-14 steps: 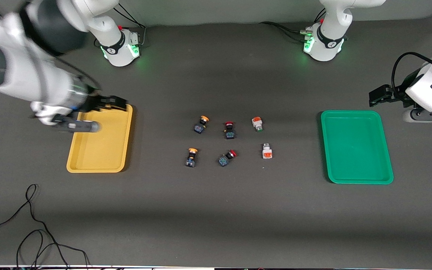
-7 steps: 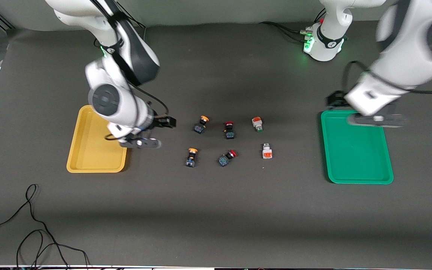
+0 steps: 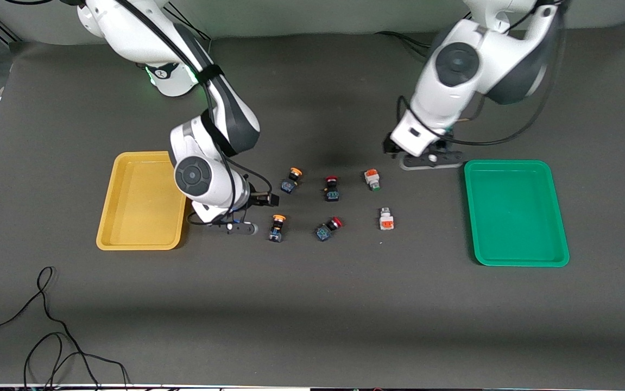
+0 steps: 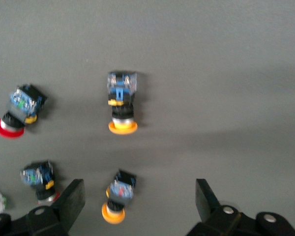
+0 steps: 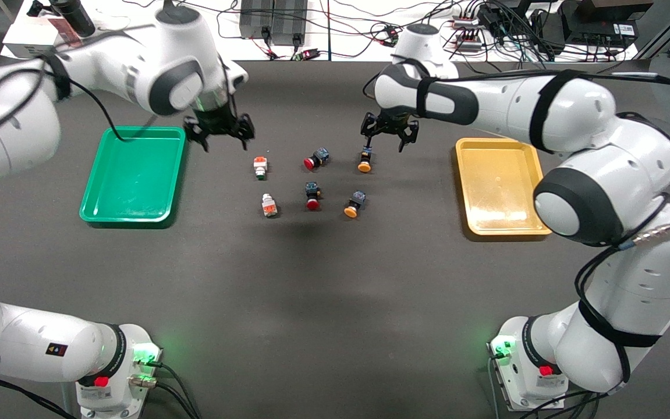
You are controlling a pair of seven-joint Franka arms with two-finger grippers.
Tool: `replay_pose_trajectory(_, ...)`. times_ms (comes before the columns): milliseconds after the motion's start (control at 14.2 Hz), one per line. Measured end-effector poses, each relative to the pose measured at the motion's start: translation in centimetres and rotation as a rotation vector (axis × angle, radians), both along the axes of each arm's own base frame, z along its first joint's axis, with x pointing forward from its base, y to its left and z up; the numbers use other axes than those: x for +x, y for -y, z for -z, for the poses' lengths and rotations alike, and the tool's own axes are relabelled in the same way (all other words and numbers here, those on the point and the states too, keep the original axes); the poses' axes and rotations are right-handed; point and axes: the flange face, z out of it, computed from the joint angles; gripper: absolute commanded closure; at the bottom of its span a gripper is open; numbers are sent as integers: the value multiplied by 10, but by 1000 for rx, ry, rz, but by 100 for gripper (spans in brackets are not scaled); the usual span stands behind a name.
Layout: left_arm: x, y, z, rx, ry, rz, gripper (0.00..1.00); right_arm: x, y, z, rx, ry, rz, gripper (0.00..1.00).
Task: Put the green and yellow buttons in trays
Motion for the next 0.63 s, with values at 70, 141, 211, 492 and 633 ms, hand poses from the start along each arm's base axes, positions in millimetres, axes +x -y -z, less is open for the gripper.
replay_pose_trajectory(70,-10,16,6,-7,8,-18,0,3,-1,16,7,7,18,1)
replay_pose_trajectory(141,-17,29,11,-12,11,-26,0,6,-1,32,11,17,35,2)
replay_pose_trajectory(211,-21,37,14,-14,10,-29,0,9,-1,48,15,31,52,2)
replay_pose_trajectory(492,-16,37,30,-15,-3,-41,0,25,-11,89,35,43,95,9)
replay_pose_trajectory(633,-11,37,57,-19,-17,-41,0,33,-16,102,36,58,109,47)
